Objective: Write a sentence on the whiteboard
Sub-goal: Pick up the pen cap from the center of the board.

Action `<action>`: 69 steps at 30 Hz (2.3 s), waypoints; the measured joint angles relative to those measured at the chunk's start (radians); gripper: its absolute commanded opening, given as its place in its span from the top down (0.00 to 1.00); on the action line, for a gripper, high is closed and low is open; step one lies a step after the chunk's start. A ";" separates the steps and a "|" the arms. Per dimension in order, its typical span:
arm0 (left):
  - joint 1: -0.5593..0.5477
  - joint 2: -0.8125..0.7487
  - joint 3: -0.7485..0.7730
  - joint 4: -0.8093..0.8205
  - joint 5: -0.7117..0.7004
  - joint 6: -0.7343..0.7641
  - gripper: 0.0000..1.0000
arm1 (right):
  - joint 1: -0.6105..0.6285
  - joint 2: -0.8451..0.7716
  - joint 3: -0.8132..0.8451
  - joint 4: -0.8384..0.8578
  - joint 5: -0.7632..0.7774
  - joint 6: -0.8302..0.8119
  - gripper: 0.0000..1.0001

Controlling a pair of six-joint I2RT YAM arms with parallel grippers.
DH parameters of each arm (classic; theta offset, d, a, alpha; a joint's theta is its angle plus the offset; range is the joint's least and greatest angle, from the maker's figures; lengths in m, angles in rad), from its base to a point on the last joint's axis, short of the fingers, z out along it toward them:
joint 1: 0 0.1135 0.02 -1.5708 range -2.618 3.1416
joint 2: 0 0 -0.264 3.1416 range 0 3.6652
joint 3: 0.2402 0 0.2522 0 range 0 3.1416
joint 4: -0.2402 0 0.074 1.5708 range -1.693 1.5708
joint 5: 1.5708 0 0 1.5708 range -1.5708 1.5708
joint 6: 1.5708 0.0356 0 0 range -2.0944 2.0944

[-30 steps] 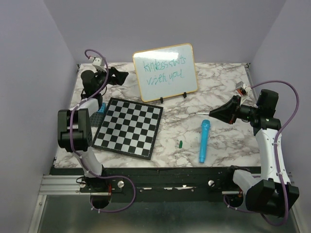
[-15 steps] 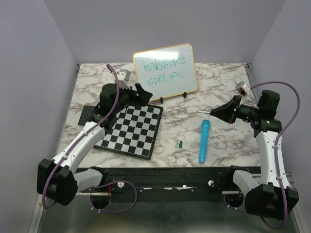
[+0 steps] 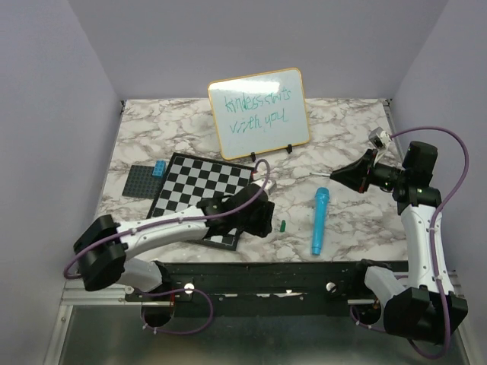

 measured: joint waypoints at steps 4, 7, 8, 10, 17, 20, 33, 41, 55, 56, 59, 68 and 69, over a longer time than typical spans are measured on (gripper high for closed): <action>-0.064 0.181 0.067 -0.016 -0.014 -0.019 0.52 | 0.000 0.009 0.000 -0.009 0.009 -0.007 0.99; -0.079 0.286 0.129 -0.019 -0.015 -0.020 0.53 | 0.000 0.017 0.000 -0.020 0.013 -0.012 0.99; -0.080 0.320 0.152 -0.021 -0.015 -0.019 0.53 | 0.000 0.018 0.000 -0.022 0.013 -0.014 0.99; -0.081 0.376 0.192 -0.020 -0.015 -0.016 0.56 | 0.000 0.019 0.000 -0.023 0.013 -0.017 0.99; -0.081 0.516 0.291 -0.023 -0.015 0.002 0.64 | 0.000 0.022 0.000 -0.025 0.013 -0.018 0.99; -0.081 0.561 0.322 -0.029 -0.015 0.010 0.65 | 0.000 0.023 0.000 -0.026 0.013 -0.020 1.00; -0.077 0.623 0.378 -0.068 -0.040 0.039 0.65 | 0.000 0.034 0.000 -0.026 0.013 -0.024 0.99; -0.076 0.662 0.419 -0.082 -0.059 0.045 0.76 | 0.000 0.035 0.000 -0.026 0.013 -0.025 0.99; -0.077 0.587 0.256 0.106 -0.094 0.130 0.95 | 0.000 0.091 0.000 -0.037 0.042 -0.040 0.99; -0.077 0.567 0.211 0.162 -0.099 0.145 0.95 | 0.000 0.101 0.000 -0.042 0.047 -0.043 0.99; -0.079 0.519 0.097 0.312 -0.112 0.184 0.96 | 0.000 0.144 0.001 -0.063 0.056 -0.058 0.99; -0.105 0.484 -0.165 0.803 -0.165 0.316 0.98 | 0.037 0.332 0.008 -0.157 0.058 -0.119 0.99; -0.106 0.486 -0.183 0.844 -0.167 0.328 0.98 | 0.052 0.348 0.008 -0.162 0.058 -0.121 0.99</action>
